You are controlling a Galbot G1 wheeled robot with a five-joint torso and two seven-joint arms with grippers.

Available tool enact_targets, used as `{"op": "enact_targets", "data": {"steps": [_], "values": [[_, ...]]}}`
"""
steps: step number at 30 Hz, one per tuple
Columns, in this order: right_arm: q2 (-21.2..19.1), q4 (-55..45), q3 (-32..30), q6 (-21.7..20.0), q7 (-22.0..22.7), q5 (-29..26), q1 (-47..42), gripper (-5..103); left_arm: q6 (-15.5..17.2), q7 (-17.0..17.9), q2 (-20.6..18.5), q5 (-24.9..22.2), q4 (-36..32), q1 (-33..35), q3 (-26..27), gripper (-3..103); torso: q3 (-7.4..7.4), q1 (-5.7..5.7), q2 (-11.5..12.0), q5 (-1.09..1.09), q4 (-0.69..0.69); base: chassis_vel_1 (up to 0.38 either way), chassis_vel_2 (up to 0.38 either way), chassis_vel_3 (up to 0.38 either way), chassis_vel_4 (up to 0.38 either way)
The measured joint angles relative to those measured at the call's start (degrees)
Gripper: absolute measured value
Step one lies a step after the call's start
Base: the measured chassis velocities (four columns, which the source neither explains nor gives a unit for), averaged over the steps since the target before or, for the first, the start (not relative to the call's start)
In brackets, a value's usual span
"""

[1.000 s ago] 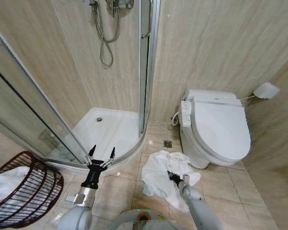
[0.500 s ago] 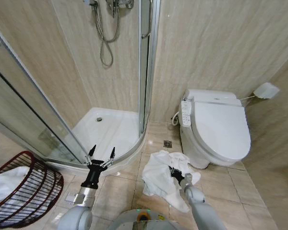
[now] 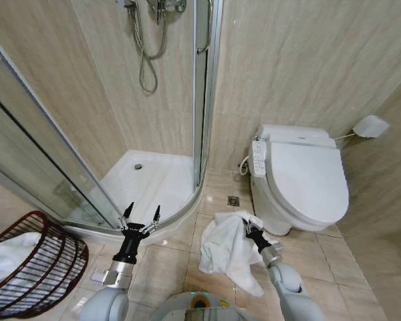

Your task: Discard the used towel into the hamper.

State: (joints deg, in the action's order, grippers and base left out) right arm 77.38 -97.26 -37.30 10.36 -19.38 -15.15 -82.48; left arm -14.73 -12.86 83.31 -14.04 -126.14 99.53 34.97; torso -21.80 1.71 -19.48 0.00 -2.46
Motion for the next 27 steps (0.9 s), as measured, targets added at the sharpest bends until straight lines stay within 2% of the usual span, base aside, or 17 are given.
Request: {"op": "enact_targets", "data": {"steps": [4, 7, 11, 12, 14, 16, 21, 27], "values": [[-0.15, -9.14, -0.52, -0.56, 0.60, -0.23, -1.68, 4, 0.00, 0.00, 0.00, 0.00, 0.00, 0.00, 0.00, 100, 0.00, 0.00, 0.00, 0.00, -0.01, 0.000, 0.000, 0.000, 0.000], [0.02, -12.09, -0.54, -0.93, 1.81, -0.21, -2.18, 4, 0.00, 0.00, 0.00, 0.00, 0.00, 0.00, 0.00, 100, 0.00, 0.00, 0.00, 0.00, -0.01, 0.000, 0.000, 0.000, 0.000], [1.01, -19.99, -0.98, -2.24, 9.76, 1.44, -3.01, 4, 0.00, 0.00, 0.00, 0.00, 0.00, 0.00, 0.00, 100, 0.00, 0.00, 0.00, 0.01, -0.01, 0.000, 0.000, 0.000, 0.000], [1.01, -19.99, -0.98, -2.24, 9.76, 1.44, -3.01, 4, 0.00, 0.00, 0.00, 0.00, 0.00, 0.00, 0.00, 100, 0.00, 0.00, 0.00, 0.01, -0.01, 0.000, 0.000, 0.000, 0.000], [1.24, -24.90, -1.18, -3.66, 13.72, 0.20, -3.63, 4, 0.00, 0.00, 0.00, 0.00, 0.00, 0.00, 0.00, 100, 0.00, 0.00, 0.00, 0.00, -0.01, 0.000, 0.000, 0.000, 0.000], [1.24, -28.48, -1.03, -4.34, 15.53, -1.13, -4.23, 4, 0.00, 0.00, 0.00, 0.00, 0.00, 0.00, 0.00, 100, 0.00, 0.00, 0.00, -0.01, -0.01, 0.000, 0.000, 0.000, 0.000], [1.29, -32.24, -0.94, -4.65, 15.75, -1.76, -5.23, 4, 0.00, 0.00, 0.00, 0.00, 0.00, 0.00, 0.00, 100, 0.00, 0.00, 0.00, 0.00, -0.01, 0.000, 0.000, 0.000, 0.000], [1.95, -36.37, -0.72, -4.22, 13.23, -2.40, -7.91, 4, 0.00, 0.00, -0.01, 0.00, 0.00, 0.00, 0.00, 100, 0.00, 0.00, 0.00, 0.00, -0.01, 0.000, 0.000, 0.000, 0.000]]}}
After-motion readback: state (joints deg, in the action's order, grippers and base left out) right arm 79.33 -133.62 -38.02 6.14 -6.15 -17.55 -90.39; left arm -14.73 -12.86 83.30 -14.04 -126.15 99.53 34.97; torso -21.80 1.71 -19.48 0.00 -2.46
